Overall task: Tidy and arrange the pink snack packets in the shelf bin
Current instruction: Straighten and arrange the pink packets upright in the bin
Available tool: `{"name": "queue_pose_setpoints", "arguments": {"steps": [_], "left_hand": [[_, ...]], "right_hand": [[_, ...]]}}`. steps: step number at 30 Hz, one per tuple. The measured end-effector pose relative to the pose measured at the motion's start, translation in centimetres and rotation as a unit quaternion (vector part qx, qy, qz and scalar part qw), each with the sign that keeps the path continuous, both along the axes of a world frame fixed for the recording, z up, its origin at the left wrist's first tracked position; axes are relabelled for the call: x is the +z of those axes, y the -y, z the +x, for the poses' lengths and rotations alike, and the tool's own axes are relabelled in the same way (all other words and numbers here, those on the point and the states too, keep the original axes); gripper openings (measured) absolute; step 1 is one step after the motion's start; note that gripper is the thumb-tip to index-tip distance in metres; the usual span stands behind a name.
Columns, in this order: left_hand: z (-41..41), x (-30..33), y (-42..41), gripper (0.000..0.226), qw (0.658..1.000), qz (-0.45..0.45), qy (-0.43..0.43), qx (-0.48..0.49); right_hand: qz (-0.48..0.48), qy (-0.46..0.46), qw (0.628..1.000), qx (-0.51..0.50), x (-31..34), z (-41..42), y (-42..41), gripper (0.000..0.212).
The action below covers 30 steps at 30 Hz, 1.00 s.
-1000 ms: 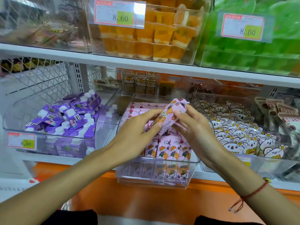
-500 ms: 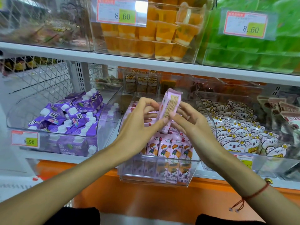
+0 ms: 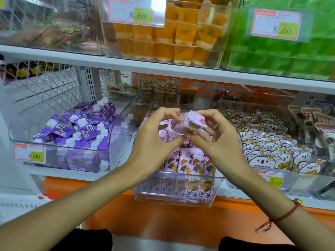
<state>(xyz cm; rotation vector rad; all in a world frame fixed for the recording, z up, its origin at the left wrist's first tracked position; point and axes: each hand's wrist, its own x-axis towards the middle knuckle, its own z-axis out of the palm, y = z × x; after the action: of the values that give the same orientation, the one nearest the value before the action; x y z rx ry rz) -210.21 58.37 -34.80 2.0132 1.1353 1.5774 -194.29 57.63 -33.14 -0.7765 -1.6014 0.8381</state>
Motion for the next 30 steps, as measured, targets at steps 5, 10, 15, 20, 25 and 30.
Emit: {"name": "queue_pose_setpoints", "arguments": {"steps": [5,10,15,20,25,30], "left_hand": [[0.1,0.3,0.3,0.032,1.000,-0.010,0.012,0.016],[0.0,1.6,0.4,0.023,0.955,-0.241,0.154,-0.080],[-0.1,2.1,0.2,0.022,0.884,-0.384,0.239,-0.121],[-0.2,1.6,0.0,0.020,0.892,-0.372,0.216,-0.140],[0.2,1.8,-0.1,0.024,0.922,-0.327,0.165,-0.127],[0.2,1.5,0.0,0.031,0.939,-0.277,0.130,-0.154]], "right_hand": [[-0.006,0.025,0.999,-0.041,0.2,0.1,-0.2,0.034],[-0.071,0.065,0.994,-0.053,0.3,0.4,-0.5,0.033],[-0.093,0.085,0.990,-0.058,-0.1,0.0,-0.5,0.033],[-0.088,0.081,0.991,-0.062,-0.2,0.5,-0.8,0.037],[-0.041,0.087,0.993,-0.065,-0.2,0.3,-0.5,0.063],[0.005,0.087,0.993,-0.080,0.1,0.3,-0.3,0.062]]}}
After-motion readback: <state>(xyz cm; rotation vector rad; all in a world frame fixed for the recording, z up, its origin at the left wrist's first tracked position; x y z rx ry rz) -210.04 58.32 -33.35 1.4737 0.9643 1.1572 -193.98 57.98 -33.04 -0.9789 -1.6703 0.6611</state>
